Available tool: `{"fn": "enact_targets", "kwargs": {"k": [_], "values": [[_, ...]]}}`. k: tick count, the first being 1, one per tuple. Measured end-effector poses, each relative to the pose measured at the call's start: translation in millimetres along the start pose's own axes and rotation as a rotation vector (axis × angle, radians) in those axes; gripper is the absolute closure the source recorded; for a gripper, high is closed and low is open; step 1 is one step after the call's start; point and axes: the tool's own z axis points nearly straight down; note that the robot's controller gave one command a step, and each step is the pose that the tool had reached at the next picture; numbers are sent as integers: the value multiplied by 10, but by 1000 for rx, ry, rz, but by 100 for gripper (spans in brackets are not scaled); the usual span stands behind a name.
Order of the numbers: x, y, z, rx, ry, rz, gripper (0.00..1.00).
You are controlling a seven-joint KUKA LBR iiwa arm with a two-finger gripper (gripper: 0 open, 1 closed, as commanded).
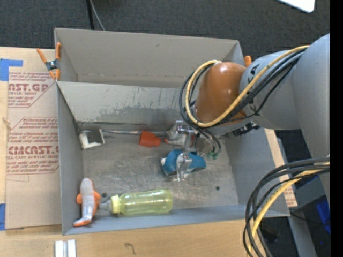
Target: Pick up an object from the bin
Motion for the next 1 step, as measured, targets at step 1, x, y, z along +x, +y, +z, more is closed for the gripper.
{"fn": "enact_targets", "kwargs": {"k": [1], "values": [[-5, 10, -6, 0, 0, -4, 0]]}}
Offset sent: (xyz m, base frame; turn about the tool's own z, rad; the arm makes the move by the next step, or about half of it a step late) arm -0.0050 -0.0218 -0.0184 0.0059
